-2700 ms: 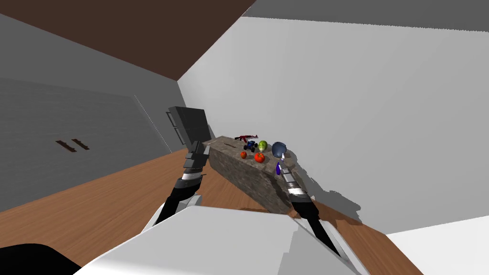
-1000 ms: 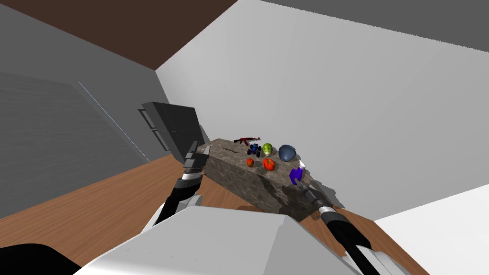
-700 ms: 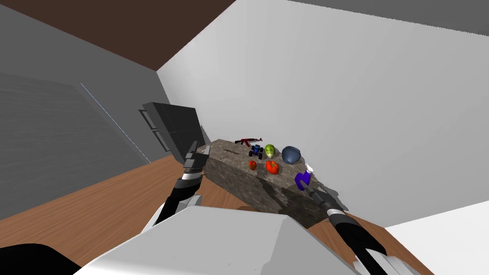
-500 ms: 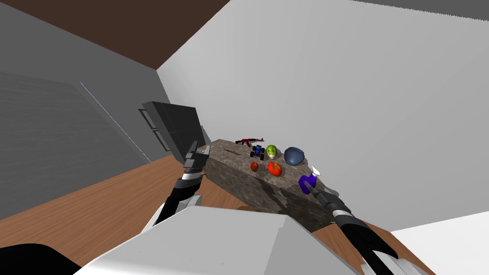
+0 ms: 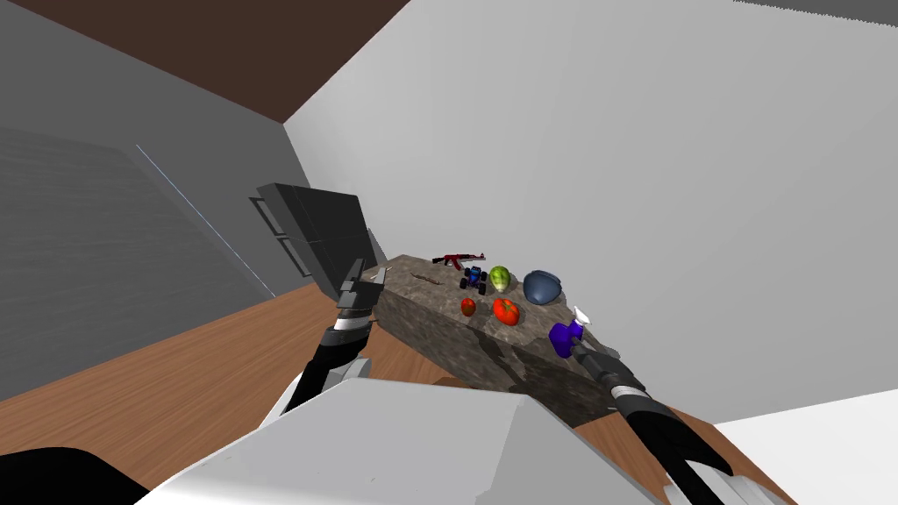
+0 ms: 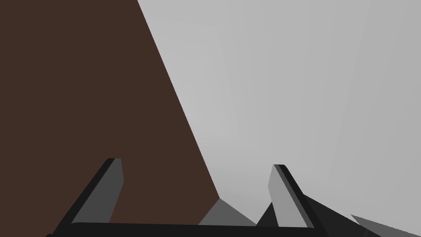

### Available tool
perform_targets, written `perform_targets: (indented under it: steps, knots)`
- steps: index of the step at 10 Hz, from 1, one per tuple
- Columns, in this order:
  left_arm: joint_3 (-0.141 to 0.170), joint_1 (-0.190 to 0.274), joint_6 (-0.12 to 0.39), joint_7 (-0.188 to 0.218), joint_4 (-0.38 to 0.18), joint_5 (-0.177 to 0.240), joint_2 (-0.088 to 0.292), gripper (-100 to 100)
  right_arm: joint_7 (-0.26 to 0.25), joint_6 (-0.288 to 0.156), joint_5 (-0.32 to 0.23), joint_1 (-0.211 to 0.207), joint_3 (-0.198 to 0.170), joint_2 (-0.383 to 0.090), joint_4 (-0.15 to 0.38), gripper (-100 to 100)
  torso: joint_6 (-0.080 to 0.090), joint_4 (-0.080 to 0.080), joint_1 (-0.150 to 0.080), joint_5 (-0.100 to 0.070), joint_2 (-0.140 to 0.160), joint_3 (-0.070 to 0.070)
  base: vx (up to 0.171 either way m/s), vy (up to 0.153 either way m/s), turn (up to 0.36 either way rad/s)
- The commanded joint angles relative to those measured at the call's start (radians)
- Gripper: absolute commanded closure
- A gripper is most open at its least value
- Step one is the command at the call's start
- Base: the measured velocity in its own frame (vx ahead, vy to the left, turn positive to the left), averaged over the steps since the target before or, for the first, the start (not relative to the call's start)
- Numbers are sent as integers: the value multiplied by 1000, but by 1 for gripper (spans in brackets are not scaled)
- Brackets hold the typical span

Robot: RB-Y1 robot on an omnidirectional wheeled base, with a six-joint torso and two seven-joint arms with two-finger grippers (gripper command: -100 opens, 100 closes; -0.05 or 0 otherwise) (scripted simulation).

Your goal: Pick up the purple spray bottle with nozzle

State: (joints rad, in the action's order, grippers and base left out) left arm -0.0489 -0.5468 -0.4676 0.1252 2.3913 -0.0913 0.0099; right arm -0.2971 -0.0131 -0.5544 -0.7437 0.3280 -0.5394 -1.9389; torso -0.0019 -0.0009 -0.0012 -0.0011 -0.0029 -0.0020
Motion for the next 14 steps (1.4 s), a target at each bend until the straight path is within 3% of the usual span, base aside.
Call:
perform_targets:
  steps: [1,3,4,5,7,8,9,10,11,14]
  knots:
    - [0,0,0,0,0,0,0,0,0,0,0,0,0,0,0,100,0,0,0,0,0,0,0,0,0]
    - [0,0,0,0,0,0,0,0,0,1,0,0,0,0,-1,100,0,0,-1,-1,-1,-1,0,0,0]
    - [0,0,0,0,0,0,0,0,0,1,0,0,0,0,-1,0,0,-1,-2,-1,-2,-1,0,0,0]
    - [0,0,0,0,0,0,0,0,12,-12,12,-29,-5,-14,-9,-100,0,-1,-2,-1,-2,-1,38,-1,11]
    - [0,0,0,0,0,0,0,0,28,-28,26,-64,-11,-30,-17,-100,0,-1,-3,-1,-5,-3,75,2,8]
    - [0,0,0,0,0,0,0,0,22,-18,21,-52,-6,-25,-10,-100,0,-2,-2,-1,-7,-4,38,2,0]
    - [0,0,0,0,0,0,0,0,24,-19,22,-53,-6,-26,-10,0,0,-1,-2,-1,-5,-3,6,0,1]
    - [0,0,0,0,0,0,0,0,24,-19,22,-53,-6,-26,-10,-100,0,-1,-2,-1,-3,-2,0,0,0]
    - [0,0,0,0,0,0,0,0,24,-19,22,-53,-6,-26,-10,100,0,-1,-2,-1,-2,-2,0,0,0]
    - [0,0,0,0,0,0,0,0,24,-19,22,-53,-6,-26,-10,100,0,-1,-2,-1,-2,-1,0,0,0]
